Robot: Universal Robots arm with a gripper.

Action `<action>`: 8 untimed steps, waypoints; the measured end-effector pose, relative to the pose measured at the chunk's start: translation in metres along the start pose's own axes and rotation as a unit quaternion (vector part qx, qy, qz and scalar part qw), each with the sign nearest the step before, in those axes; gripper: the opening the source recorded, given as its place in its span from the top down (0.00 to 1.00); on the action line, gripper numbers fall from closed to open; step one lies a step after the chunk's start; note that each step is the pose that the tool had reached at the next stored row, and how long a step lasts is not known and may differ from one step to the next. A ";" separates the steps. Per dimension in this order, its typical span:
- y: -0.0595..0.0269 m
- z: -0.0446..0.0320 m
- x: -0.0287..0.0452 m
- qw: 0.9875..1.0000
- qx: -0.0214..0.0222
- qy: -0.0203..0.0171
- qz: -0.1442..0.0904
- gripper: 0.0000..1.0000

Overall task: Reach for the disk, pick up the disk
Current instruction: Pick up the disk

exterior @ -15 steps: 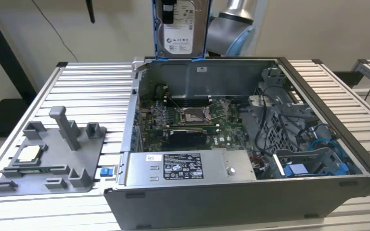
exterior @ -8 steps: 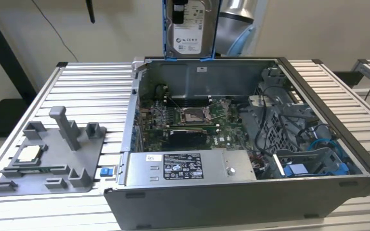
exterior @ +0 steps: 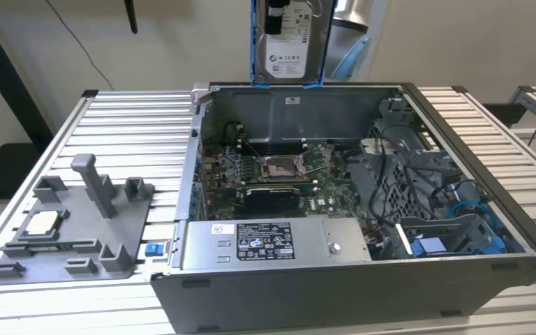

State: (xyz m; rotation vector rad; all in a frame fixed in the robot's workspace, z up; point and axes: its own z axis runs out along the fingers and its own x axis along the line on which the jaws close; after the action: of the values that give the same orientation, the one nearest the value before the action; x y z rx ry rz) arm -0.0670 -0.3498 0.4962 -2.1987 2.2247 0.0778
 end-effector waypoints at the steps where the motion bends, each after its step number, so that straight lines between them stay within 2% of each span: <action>1: -0.0024 -0.0001 0.0000 1.000 0.000 0.000 0.000 1.00; 8: -0.0152 -0.0004 -0.0001 1.000 0.000 0.000 0.000 1.00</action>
State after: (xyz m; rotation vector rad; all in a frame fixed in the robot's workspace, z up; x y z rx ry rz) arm -0.0518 -0.3498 0.4962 -2.1987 2.2247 0.0778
